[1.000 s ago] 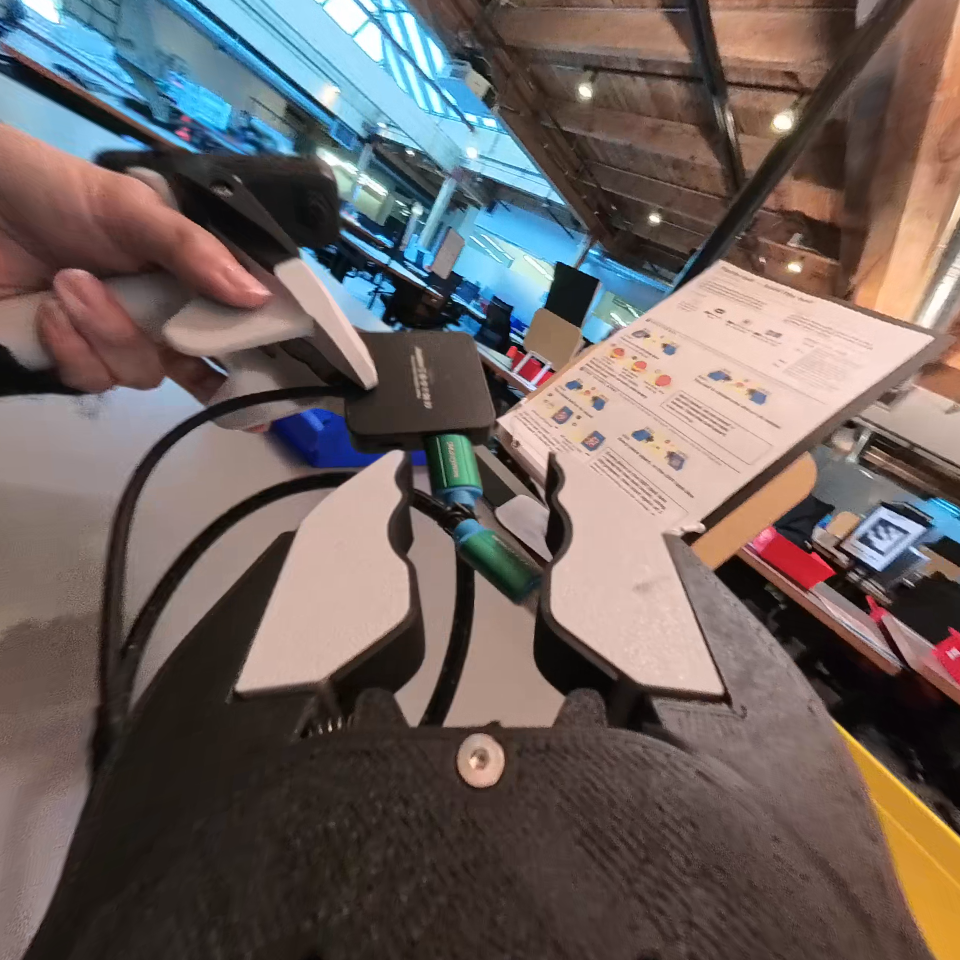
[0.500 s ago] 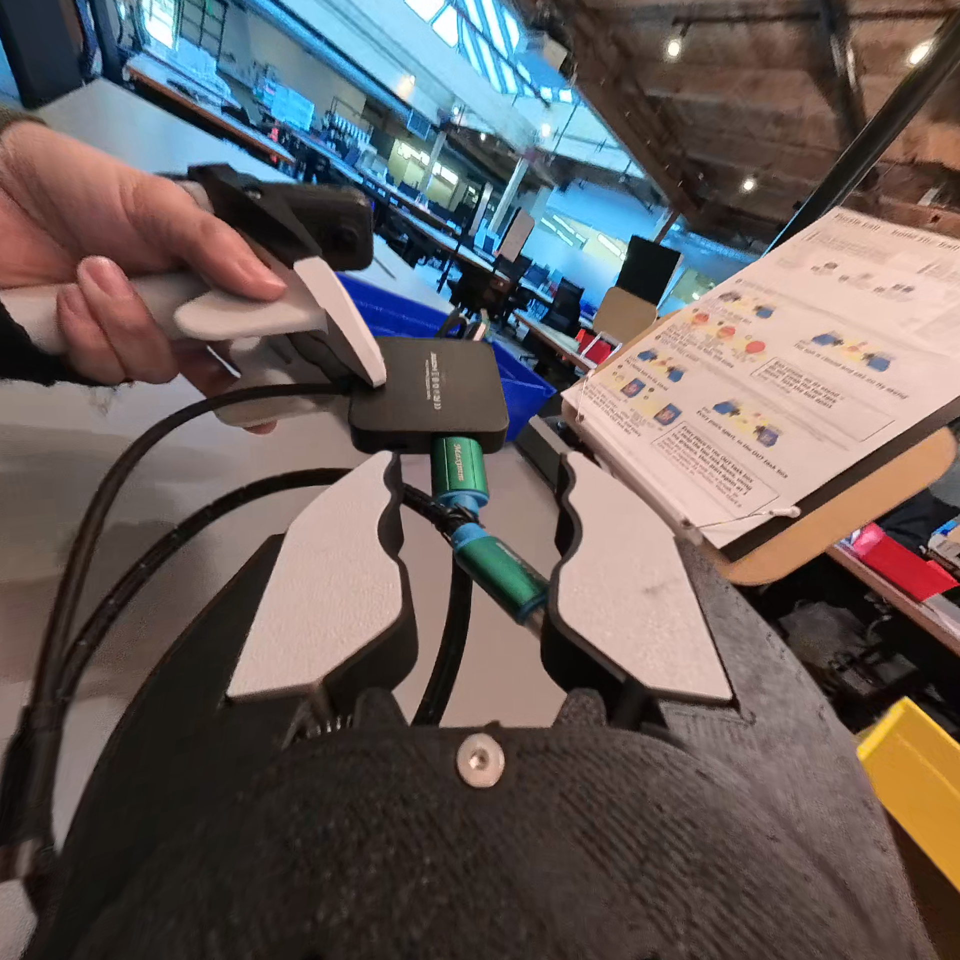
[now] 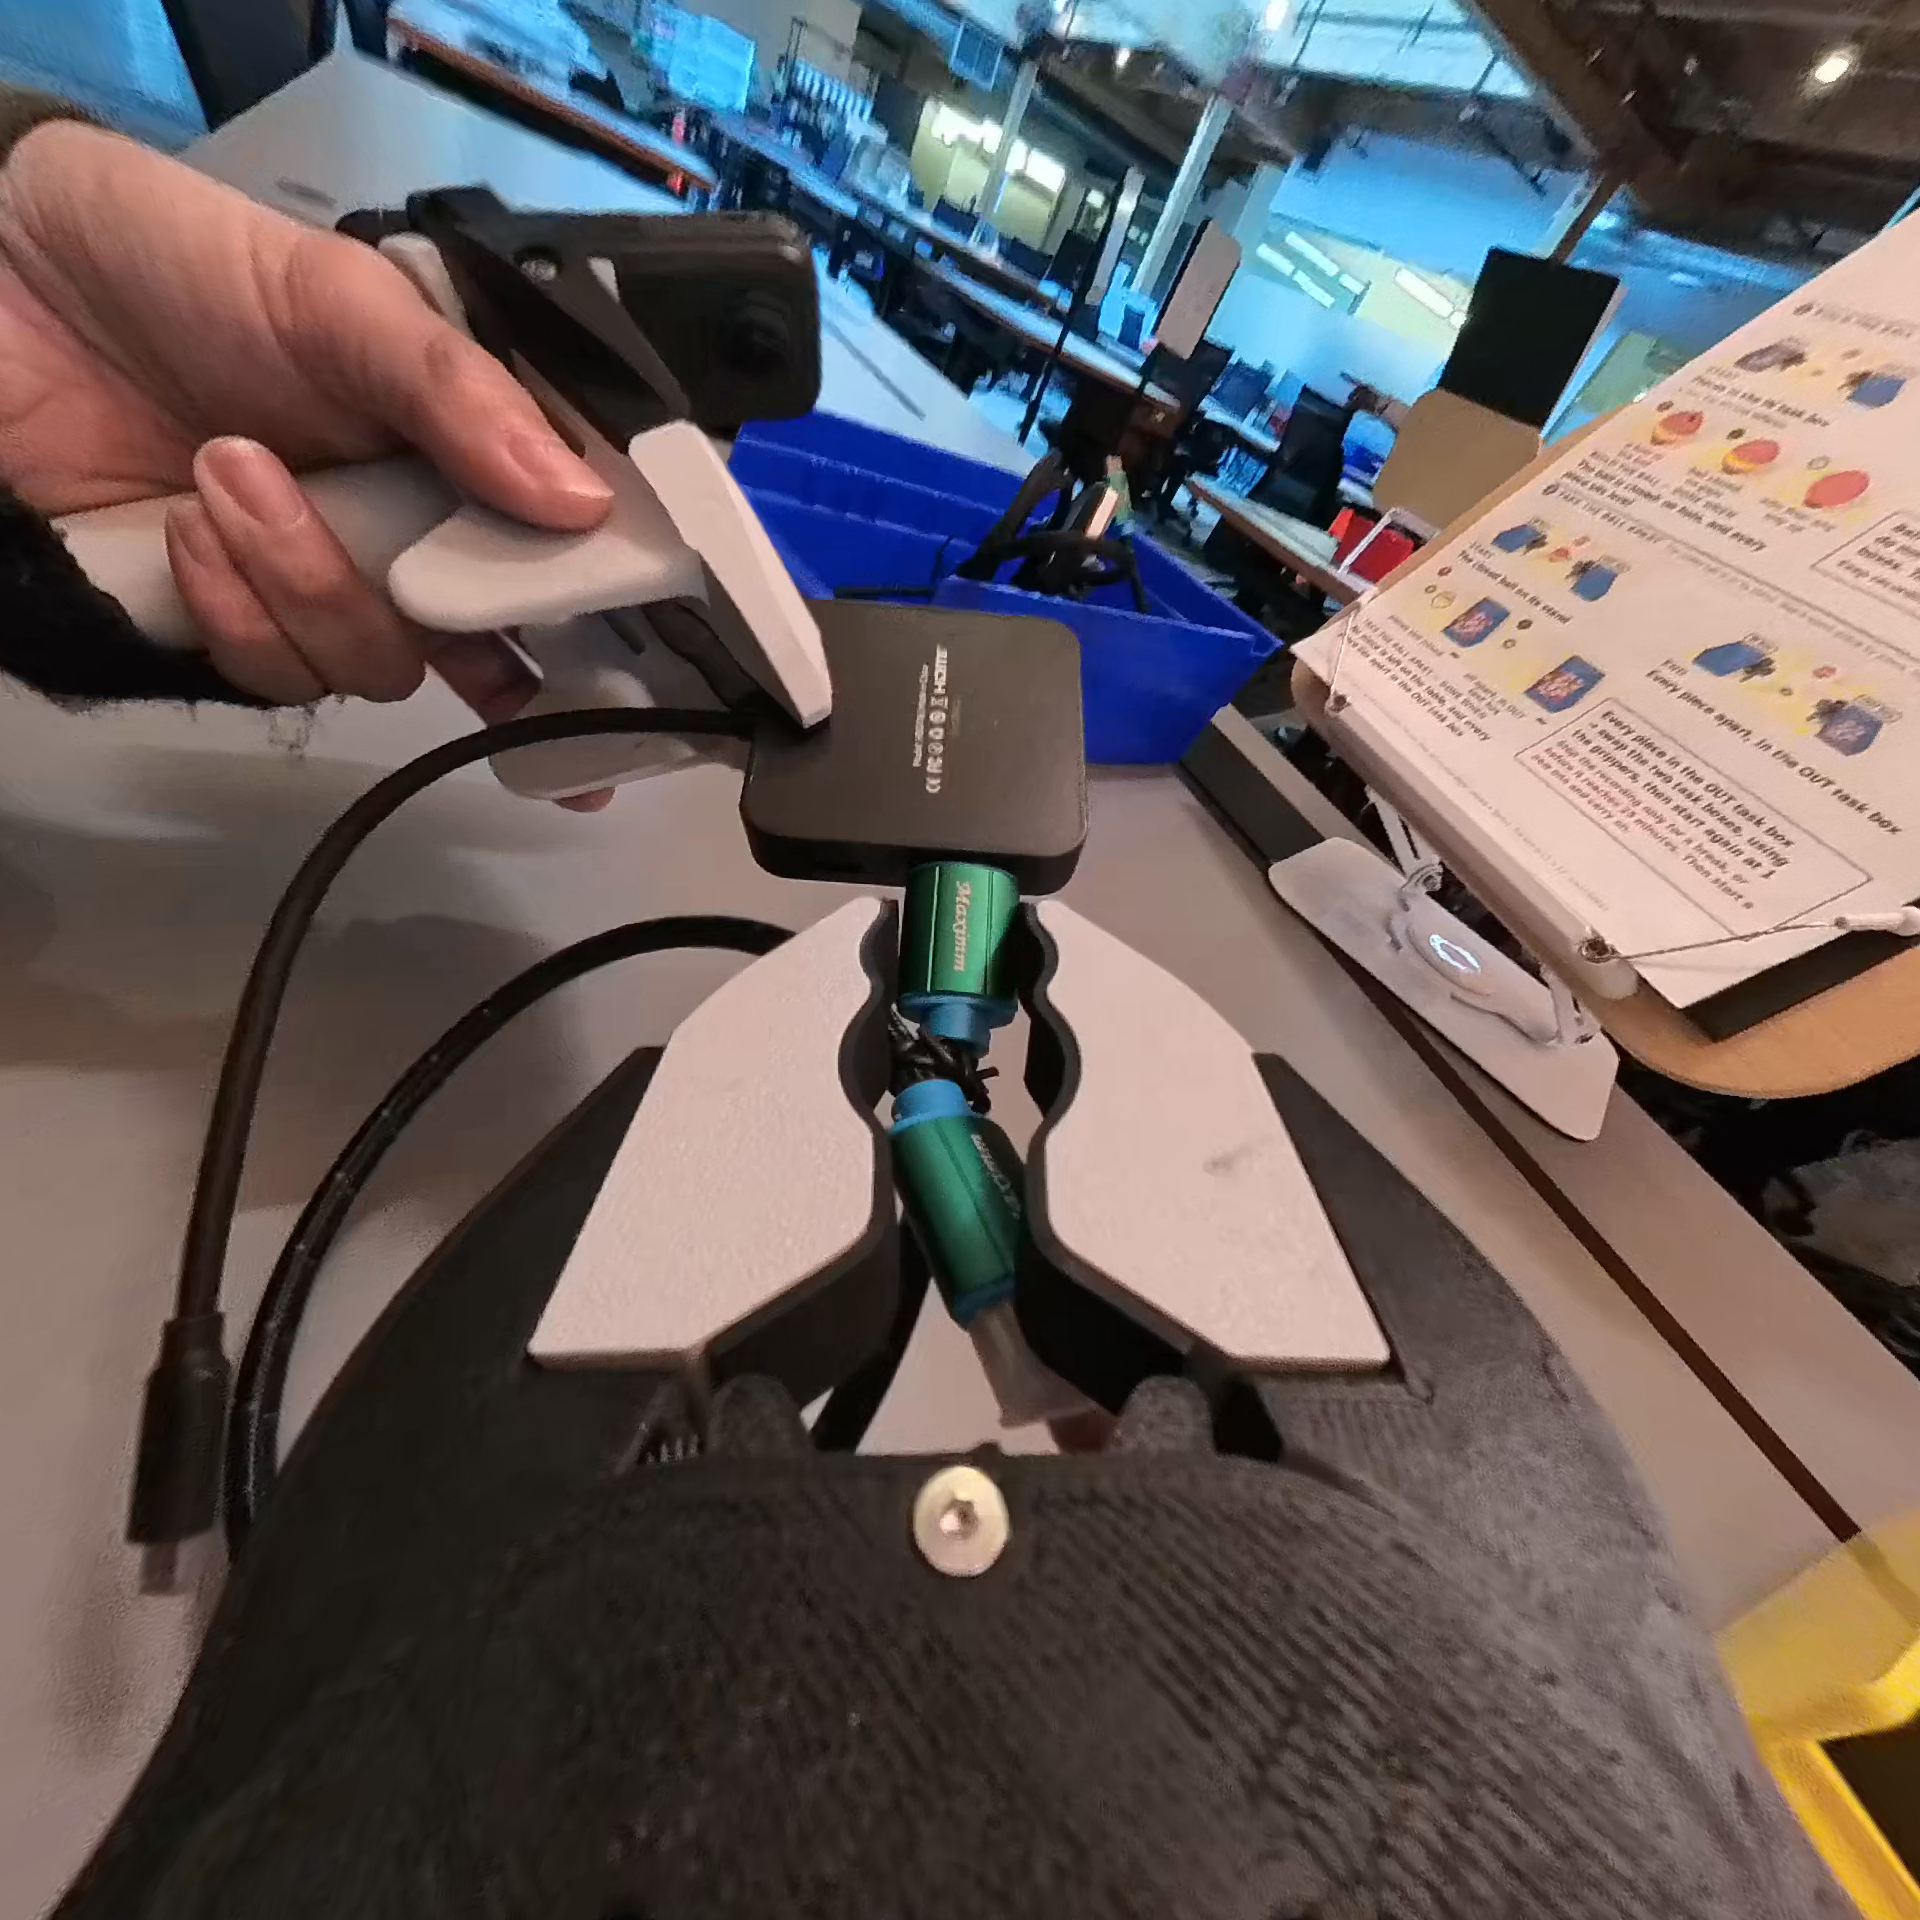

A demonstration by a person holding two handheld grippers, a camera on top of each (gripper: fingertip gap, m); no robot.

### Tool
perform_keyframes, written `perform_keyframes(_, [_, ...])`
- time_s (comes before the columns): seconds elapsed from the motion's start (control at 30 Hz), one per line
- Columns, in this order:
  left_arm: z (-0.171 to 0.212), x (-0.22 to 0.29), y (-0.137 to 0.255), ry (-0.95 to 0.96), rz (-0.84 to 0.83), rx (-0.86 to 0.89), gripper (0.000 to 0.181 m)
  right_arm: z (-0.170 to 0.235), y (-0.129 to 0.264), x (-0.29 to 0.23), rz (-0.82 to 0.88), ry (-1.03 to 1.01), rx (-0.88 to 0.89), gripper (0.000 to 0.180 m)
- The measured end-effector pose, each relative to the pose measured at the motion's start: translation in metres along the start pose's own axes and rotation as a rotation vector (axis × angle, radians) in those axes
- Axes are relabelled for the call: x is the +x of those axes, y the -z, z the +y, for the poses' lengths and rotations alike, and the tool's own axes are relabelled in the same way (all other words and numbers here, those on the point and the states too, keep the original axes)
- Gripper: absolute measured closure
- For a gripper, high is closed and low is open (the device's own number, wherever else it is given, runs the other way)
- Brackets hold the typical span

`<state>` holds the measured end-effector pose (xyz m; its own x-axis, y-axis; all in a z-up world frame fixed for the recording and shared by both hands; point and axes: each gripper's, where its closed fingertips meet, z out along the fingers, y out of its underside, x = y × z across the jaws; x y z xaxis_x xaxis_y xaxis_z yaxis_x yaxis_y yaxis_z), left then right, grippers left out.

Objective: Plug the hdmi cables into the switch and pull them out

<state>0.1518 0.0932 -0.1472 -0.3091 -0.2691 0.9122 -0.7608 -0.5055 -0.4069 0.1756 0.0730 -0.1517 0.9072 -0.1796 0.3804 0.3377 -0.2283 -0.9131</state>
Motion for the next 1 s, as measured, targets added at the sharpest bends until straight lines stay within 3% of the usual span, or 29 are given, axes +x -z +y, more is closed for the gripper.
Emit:
perform_keyframes(0.03, [0.002,0.000,0.000,-0.019,-0.001,-0.008,0.167,0.001,0.000,-0.001,-0.006,0.016,-0.019,0.158])
perform_keyframes(0.2, [0.014,0.009,0.005,-0.368,-0.004,-0.194,0.163,-0.004,0.012,-0.006,-0.104,0.021,-0.026,0.158])
perform_keyframes(0.33, [0.002,0.007,0.020,-0.887,-0.166,-0.311,0.108,0.002,0.027,-0.016,-0.236,-0.029,-0.055,0.158])
perform_keyframes(0.47, [0.016,0.003,0.025,-1.278,-0.211,-0.498,0.099,-0.003,0.031,-0.026,-0.331,-0.102,-0.016,0.158])
perform_keyframes(0.63, [0.038,-0.005,0.016,-1.474,-0.231,-0.655,0.098,-0.002,0.024,-0.042,-0.399,-0.101,-0.043,0.158])
perform_keyframes(0.73, [0.050,-0.014,0.015,-1.467,-0.219,-0.745,0.098,-0.002,0.022,-0.050,-0.421,-0.069,-0.057,0.158])
perform_keyframes(1.0, [0.045,-0.019,0.012,-1.523,-0.208,-0.682,0.106,-0.002,0.020,-0.048,-0.420,-0.083,-0.026,0.158])
